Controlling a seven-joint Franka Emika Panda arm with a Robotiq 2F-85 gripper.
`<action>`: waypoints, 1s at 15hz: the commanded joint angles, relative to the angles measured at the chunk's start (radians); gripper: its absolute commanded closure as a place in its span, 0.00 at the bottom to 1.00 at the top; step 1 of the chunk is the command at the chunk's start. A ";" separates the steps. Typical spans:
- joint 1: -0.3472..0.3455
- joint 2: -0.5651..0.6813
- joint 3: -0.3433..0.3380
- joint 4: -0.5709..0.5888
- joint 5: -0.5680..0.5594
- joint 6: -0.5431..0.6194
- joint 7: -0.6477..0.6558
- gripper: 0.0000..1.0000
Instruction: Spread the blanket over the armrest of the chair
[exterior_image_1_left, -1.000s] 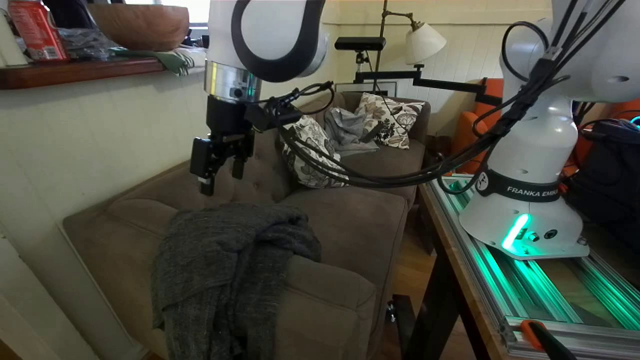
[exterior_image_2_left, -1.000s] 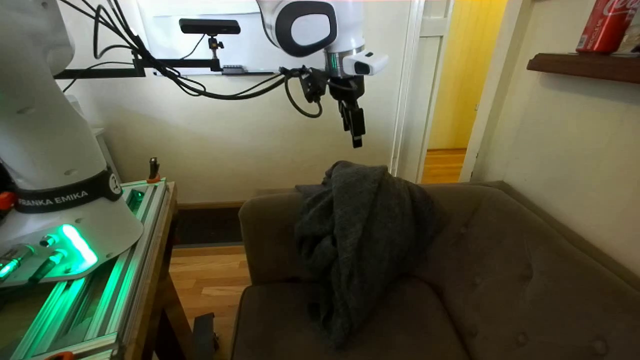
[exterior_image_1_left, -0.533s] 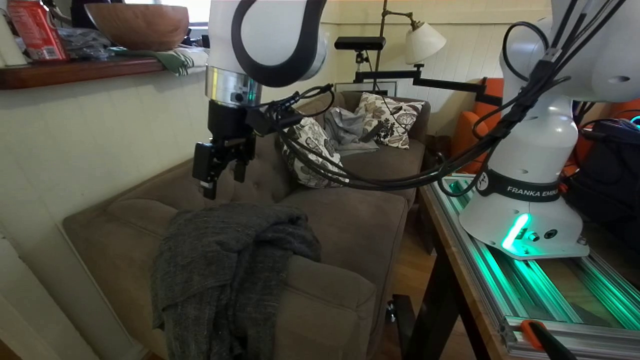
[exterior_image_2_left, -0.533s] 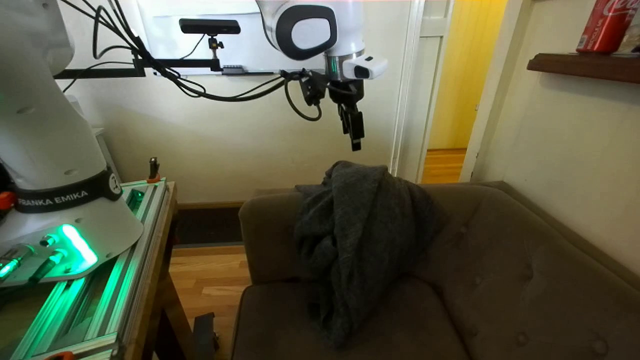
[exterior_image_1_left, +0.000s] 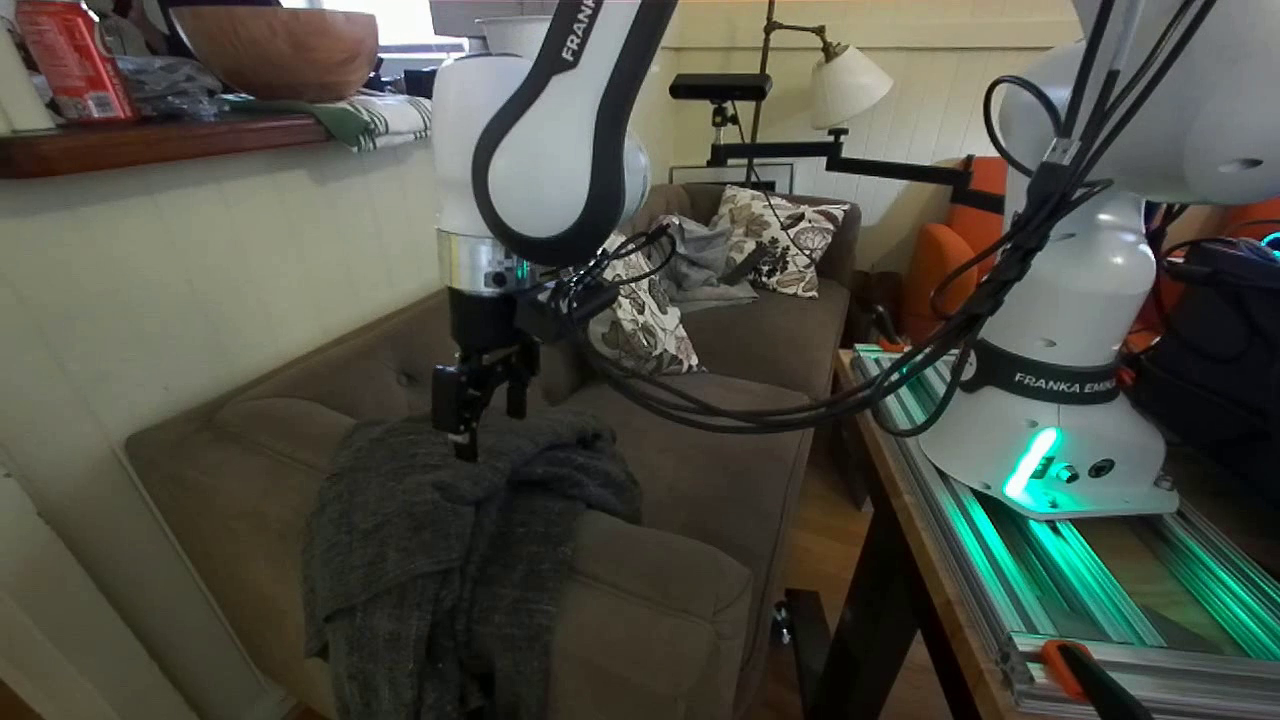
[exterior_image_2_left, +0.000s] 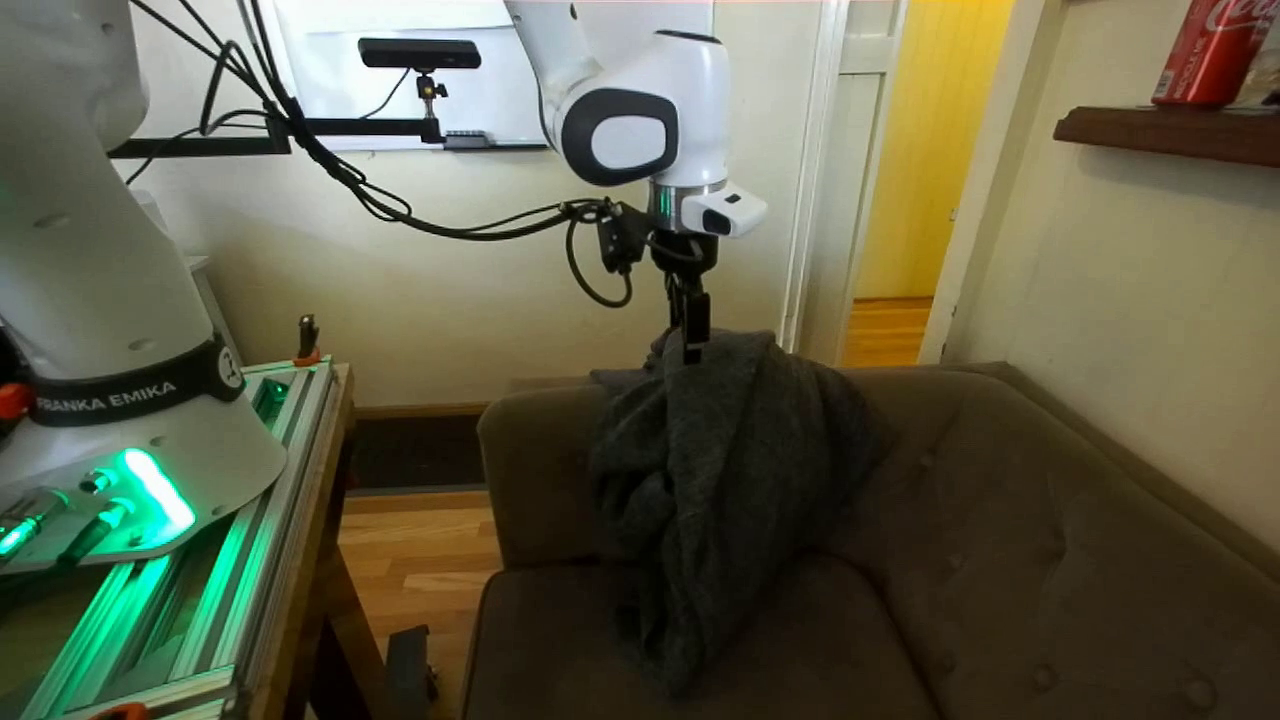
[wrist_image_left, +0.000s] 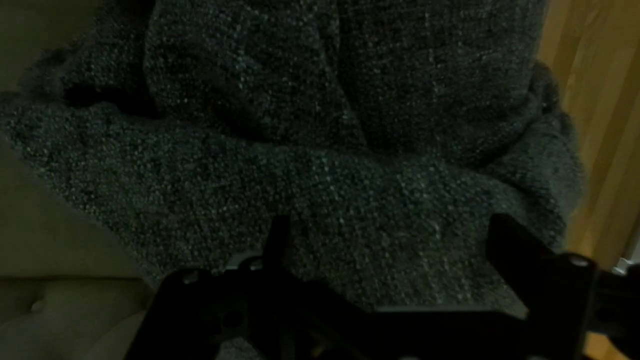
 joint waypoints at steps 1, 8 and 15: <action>0.009 0.081 -0.010 0.052 -0.012 -0.005 -0.003 0.00; -0.001 0.175 0.011 0.111 0.005 0.081 -0.026 0.50; 0.131 0.124 -0.111 0.101 -0.025 0.043 0.160 0.97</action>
